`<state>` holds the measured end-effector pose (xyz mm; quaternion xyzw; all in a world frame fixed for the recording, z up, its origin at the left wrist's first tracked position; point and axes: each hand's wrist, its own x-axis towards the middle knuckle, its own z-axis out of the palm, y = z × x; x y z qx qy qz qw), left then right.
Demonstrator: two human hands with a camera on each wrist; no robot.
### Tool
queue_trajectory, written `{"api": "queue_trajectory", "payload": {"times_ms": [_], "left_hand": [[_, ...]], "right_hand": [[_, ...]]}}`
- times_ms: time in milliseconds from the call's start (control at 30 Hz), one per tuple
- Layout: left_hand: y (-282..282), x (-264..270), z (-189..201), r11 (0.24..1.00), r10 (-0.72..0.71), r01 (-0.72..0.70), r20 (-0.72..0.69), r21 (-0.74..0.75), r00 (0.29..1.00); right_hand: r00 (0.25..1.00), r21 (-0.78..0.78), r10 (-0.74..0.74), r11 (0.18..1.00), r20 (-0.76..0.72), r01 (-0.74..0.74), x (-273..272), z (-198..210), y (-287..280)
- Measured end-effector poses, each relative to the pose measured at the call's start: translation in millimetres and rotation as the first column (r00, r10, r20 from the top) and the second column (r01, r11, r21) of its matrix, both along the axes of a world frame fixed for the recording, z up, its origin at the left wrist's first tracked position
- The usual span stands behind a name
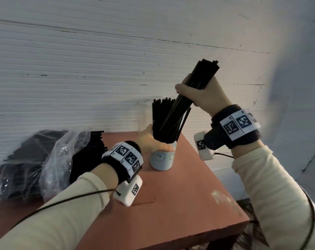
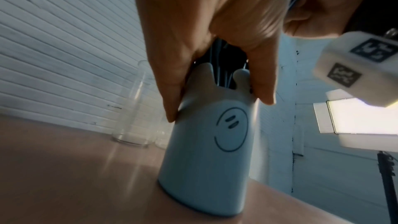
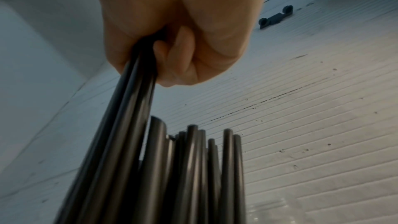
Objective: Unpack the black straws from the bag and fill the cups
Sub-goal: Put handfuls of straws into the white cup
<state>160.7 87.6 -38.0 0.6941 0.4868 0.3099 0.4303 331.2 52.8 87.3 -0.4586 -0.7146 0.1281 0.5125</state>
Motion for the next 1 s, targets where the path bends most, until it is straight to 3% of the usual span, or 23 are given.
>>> {"api": "queue_trajectory", "payload": {"times_ms": [333,533,633,733,833,1000], "left_hand": [[5,-2,1,0.997,-0.076,0.076,0.000,0.026,0.997],[4,-2,-1,0.996,-0.066,0.067,-0.007,0.060,0.998],[5,-3,-1,0.995,-0.065,0.066,-0.022,0.069,0.998],[5,-3,-2,0.996,-0.064,0.065,-0.012,0.058,0.998],[6,-4,-4,0.996,-0.066,0.067,-0.007,0.055,0.998],[7,-3,-3,0.997,-0.057,0.058,-0.007,0.059,0.998]], "right_hand": [[0.961,-0.073,0.029,0.997,0.275,-0.009,-13,-22,18],[0.903,-0.004,-0.151,0.986,0.403,0.167,-18,-38,15],[0.965,0.053,-0.077,0.996,0.252,0.066,-18,-35,9],[0.990,0.249,-0.046,0.968,0.135,0.011,-22,-28,7],[0.957,0.384,-0.113,0.923,0.269,0.001,-30,-22,10],[0.891,0.313,-0.079,0.947,0.448,-0.073,-34,-47,14]]}}
